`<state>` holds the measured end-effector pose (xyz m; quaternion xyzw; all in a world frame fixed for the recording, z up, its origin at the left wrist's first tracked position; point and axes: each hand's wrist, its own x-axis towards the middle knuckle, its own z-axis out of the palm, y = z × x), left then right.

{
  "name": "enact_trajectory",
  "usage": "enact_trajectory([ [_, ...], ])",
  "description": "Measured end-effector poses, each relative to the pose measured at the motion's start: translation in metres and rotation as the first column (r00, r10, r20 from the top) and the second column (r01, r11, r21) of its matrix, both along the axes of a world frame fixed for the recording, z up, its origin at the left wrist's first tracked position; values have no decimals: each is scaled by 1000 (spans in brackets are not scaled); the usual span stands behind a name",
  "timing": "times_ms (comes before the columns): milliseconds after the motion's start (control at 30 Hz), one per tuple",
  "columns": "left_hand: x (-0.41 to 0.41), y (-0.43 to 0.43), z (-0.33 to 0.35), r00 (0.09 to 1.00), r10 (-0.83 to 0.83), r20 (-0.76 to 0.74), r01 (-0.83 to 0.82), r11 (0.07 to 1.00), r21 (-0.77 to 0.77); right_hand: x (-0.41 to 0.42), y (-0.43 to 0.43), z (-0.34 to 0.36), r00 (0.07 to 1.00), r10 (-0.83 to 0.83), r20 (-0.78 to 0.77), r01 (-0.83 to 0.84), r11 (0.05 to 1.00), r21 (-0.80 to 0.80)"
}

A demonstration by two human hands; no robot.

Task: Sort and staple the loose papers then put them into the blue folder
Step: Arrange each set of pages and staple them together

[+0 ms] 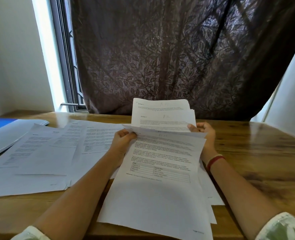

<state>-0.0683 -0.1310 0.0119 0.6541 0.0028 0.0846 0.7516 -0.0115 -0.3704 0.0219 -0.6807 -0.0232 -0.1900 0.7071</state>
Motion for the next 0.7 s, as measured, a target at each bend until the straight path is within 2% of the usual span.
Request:
enact_trajectory([
  [133, 2, 2, -3, 1000, 17, -2, -17, 1000, 12, 0, -1, 1, 999, -14, 30, 10, 994, 108],
  [200, 4, 3, -5, 1000, 29, -6, -29, 1000, 10, 2, -3, 0, 997, 72, 25, -75, 970, 230],
  [400, 7, 1, -6, 997, 80, 2, -80, 995, 66, -4, -3, 4, 973, 178, 150, -205, 960, 190],
  [500, 7, 0, -7, 993, 117, 3, -117, 990, 78, -3, -2, 12, 933, 353, -64, -313, 888, 336],
  [533, 8, 0, -7, 992, 130, 8, -130, 988, 86, -2, -3, 14, 917, 382, -112, -328, 885, 331],
  [600, 9, 1, -8, 988, 153, 12, -154, 984, 95, 3, -4, 14, 923, 362, -133, -324, 914, 243],
  [700, 10, 2, -9, 987, 158, 11, -158, 986, 54, -4, -6, 14, 834, 523, -176, -463, 837, 292],
])
